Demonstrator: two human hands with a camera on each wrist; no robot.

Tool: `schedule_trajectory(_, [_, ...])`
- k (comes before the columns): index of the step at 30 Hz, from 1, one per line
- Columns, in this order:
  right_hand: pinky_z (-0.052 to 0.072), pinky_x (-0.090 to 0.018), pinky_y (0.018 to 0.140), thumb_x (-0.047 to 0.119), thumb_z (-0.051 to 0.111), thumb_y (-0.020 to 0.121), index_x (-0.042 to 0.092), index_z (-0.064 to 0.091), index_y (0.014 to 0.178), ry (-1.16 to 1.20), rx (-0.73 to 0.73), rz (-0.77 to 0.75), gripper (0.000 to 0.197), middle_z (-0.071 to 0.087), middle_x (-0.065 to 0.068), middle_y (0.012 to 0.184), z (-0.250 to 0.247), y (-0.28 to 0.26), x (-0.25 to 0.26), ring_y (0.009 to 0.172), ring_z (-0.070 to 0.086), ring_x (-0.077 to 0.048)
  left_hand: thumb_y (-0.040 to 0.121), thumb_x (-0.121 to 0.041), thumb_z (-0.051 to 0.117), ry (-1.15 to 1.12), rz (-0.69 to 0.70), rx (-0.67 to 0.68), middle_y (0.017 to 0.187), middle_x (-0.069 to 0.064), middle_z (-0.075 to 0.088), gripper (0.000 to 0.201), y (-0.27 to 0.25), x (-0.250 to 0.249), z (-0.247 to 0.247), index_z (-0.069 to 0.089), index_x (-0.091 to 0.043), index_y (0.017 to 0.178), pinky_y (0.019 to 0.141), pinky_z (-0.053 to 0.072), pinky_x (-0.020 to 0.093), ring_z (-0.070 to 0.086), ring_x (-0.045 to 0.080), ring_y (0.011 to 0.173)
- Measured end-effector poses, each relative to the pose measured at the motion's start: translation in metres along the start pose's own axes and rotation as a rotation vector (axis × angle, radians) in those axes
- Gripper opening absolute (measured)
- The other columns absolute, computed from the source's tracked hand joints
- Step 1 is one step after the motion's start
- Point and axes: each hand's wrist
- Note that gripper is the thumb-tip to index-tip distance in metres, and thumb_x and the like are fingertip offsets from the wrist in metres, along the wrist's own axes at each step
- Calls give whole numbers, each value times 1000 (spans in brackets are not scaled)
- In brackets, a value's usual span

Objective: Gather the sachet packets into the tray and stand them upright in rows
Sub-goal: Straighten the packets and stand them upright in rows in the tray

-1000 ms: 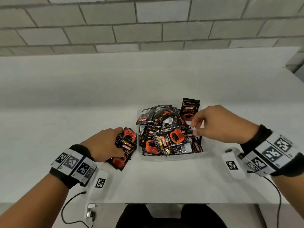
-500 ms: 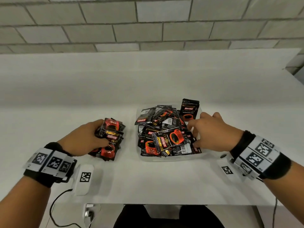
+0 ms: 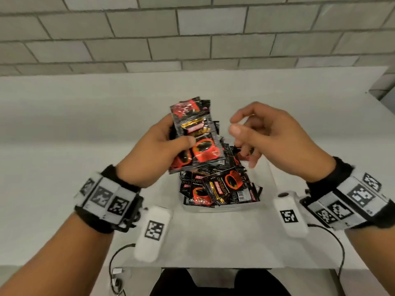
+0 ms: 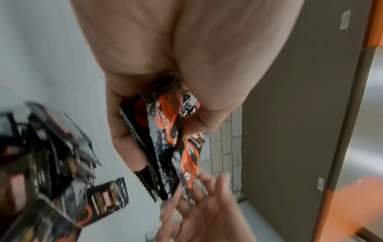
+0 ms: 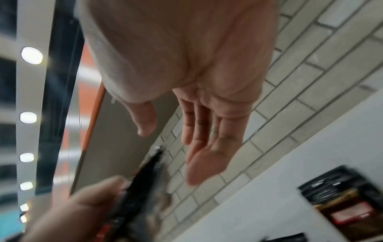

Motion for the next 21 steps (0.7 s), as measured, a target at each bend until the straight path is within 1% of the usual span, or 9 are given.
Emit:
schedule_trajectory(2, [60, -49, 51, 53, 80, 72, 27, 57, 116, 40, 53, 46, 56, 63, -5, 88, 8, 0, 8, 70, 72, -32, 82, -10, 64, -51, -8, 18, 124, 9, 71, 53, 8, 1, 18, 55, -15, 135, 94, 56, 46, 70, 31, 112])
schedule_trajectory(3, [60, -52, 51, 53, 82, 69, 28, 55, 117, 29, 53, 52, 60, 61, -3, 91, 11, 0, 7, 71, 73, -34, 83, -11, 63, -66, -14, 26, 124, 10, 71, 54, 11, 1, 25, 53, -15, 136, 90, 56, 43, 70, 29, 110])
schedule_trajectory(6, [60, -55, 55, 33, 83, 75, 21, 55, 119, 107, -10, 89, 54, 59, -9, 94, 12, 3, -1, 76, 75, -32, 84, -15, 62, -102, -38, 47, 127, 12, 68, 52, 15, 5, 41, 50, -21, 135, 94, 56, 51, 68, 33, 112])
schedule_trajectory(8, [61, -55, 58, 19, 80, 82, 16, 55, 120, 160, -12, 111, 47, 60, -13, 95, 12, 2, -7, 79, 75, -29, 85, -14, 61, -151, -59, 55, 129, 12, 66, 52, 15, 8, 46, 49, -27, 133, 96, 55, 50, 67, 32, 115])
schedule_trajectory(10, [62, -53, 59, 14, 76, 87, 14, 53, 123, 188, -1, 113, 43, 62, -19, 100, 13, -1, -9, 81, 76, -29, 85, -13, 60, -166, -60, 53, 128, 9, 67, 51, 16, 8, 49, 48, -30, 132, 94, 56, 46, 68, 29, 114])
schedule_trajectory(13, [62, -51, 61, 11, 72, 90, 11, 50, 126, 229, -10, 93, 42, 62, -23, 104, 15, -3, -10, 83, 75, -29, 89, -13, 61, -160, -50, 69, 128, 6, 67, 50, 18, 5, 49, 46, -31, 133, 92, 57, 47, 68, 28, 114])
schedule_trajectory(15, [62, -48, 60, 9, 71, 90, 10, 50, 124, 266, -38, 79, 39, 65, -22, 105, 12, -1, -9, 81, 76, -32, 98, -9, 60, -174, -76, 121, 134, 5, 63, 50, 17, 2, 47, 40, -30, 139, 85, 59, 52, 69, 31, 113])
schedule_trajectory(17, [61, -40, 56, 9, 71, 90, 10, 52, 119, 271, -58, 95, 35, 71, -19, 100, 7, 1, -9, 77, 76, -30, 100, -5, 57, -186, -98, 177, 138, 5, 60, 52, 16, -1, 44, 37, -29, 141, 75, 61, 56, 70, 39, 109])
schedule_trajectory(21, [57, -30, 62, 14, 67, 95, 13, 60, 114, 93, -32, 153, 21, 77, -6, 90, -1, 3, -19, 75, 74, -15, 100, -2, 57, -140, -101, 146, 136, 8, 62, 48, 17, 4, 42, 42, -23, 141, 56, 61, 41, 72, 39, 103])
Point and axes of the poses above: each hand's wrist, its own y-axis towards the middle knuckle, its own z-axis out of the palm, x = y × z
